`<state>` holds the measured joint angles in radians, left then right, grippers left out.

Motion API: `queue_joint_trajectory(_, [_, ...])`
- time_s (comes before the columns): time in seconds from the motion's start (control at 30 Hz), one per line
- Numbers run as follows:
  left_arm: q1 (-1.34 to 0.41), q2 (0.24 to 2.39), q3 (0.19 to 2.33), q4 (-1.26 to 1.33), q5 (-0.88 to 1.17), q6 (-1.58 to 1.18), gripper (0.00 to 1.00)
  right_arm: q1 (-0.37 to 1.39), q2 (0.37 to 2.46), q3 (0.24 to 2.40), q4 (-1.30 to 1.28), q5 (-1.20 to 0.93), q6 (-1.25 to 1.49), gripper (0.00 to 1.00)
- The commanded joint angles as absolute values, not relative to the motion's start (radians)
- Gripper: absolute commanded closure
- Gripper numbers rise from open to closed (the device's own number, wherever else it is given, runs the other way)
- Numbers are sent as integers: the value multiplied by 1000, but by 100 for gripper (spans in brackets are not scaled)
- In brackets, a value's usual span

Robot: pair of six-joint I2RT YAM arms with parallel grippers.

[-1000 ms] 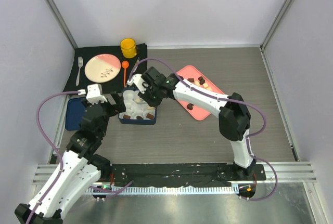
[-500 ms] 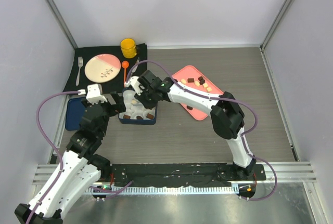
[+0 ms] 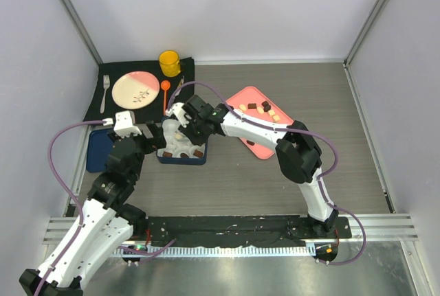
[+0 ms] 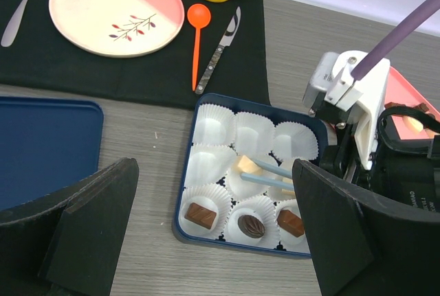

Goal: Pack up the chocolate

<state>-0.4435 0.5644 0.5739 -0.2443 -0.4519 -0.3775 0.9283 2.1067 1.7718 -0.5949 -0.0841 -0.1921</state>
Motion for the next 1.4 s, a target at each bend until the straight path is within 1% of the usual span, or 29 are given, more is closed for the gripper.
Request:
queue_joint_trajectory(0.0, [-440,561,618,-216,-460,-367,0,931,2065,1746,-565,-71,-186,82])
queue_joint_trajectory(0.27, [-440,560,618,-216,-459,-367,0,931,2072,1733,-561,-66,-183,81])
queue_joint_trajectory(0.43, [-440,557,618,-216,-462,-365,0,931,2071,1741,-561,-66,-181,76])
queue_joint_trajectory(0.53, [-439,557,618,-216,-462,-365,0,931,2071,1741,-560,-64,-183,70])
queue_joint_trajectory(0.8, [-439,554,618,-216,-462,-365,0,931,2052,1753,-558,-66,-179,67])
queue_joint_trajectory(0.87, [-439,551,618,-216,-462,-365,0,930,2042,1758,-560,-64,-179,63])
queue_joint_trajectory(0.93, [-439,552,618,-216,-463,-364,0,933,2037,1764,-560,-63,-179,62])
queue_joint_trajectory(1.13, [-437,549,618,-219,-463,-364,0,933,2000,1778,-558,-40,-175,62])
queue_joint_trajectory(1.37, [-437,551,618,-216,-463,-364,0,928,1913,1778,-555,35,-163,66])
